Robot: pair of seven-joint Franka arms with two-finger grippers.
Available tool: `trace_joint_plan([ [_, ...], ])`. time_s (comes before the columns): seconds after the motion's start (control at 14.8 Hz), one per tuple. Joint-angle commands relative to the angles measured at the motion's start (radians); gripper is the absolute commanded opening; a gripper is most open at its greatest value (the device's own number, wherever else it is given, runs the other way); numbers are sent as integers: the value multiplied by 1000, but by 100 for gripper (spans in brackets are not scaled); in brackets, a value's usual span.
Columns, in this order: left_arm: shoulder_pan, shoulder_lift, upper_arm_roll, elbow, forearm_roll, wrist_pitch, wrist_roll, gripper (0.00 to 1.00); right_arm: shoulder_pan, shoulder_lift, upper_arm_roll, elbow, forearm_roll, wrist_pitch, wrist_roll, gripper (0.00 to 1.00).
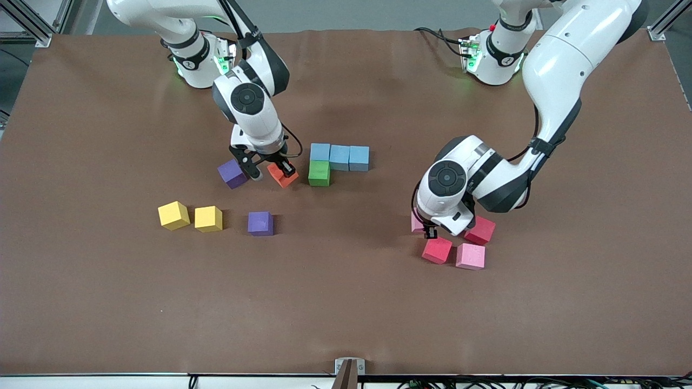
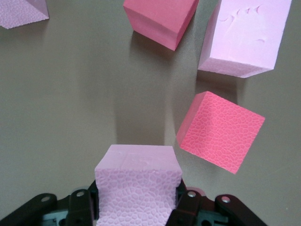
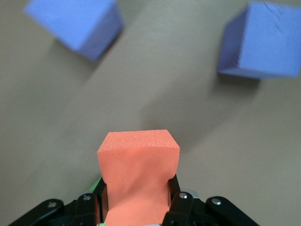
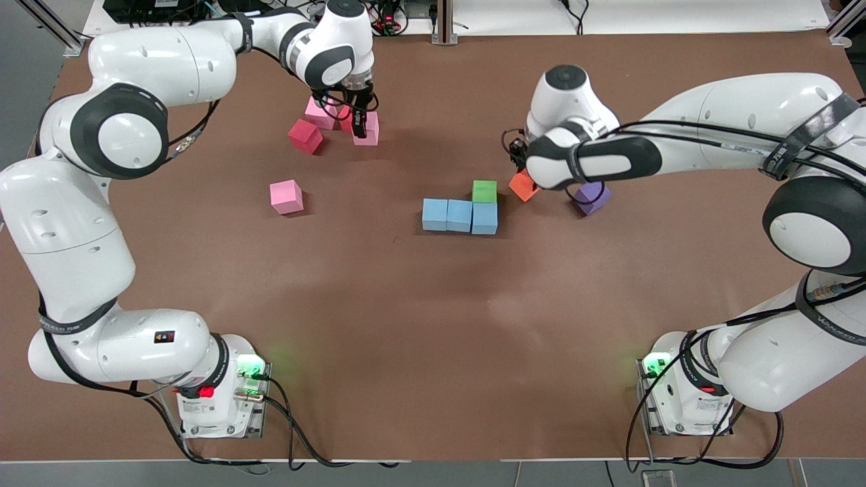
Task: Arrange 11 blocks into digit 3
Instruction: 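Lift the orange cube and carry it toward the green cube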
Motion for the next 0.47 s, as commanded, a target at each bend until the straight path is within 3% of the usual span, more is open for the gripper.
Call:
trace_joint_plan([
  [0.0,-4,-3,1,6,-4,-8,15,39,9,103,-3,217,11,-173,-126,5],
  [0.41,1,-6,0,19,-5,-8,15,39,47,204,-3,388,6,-213,-460,5],
])
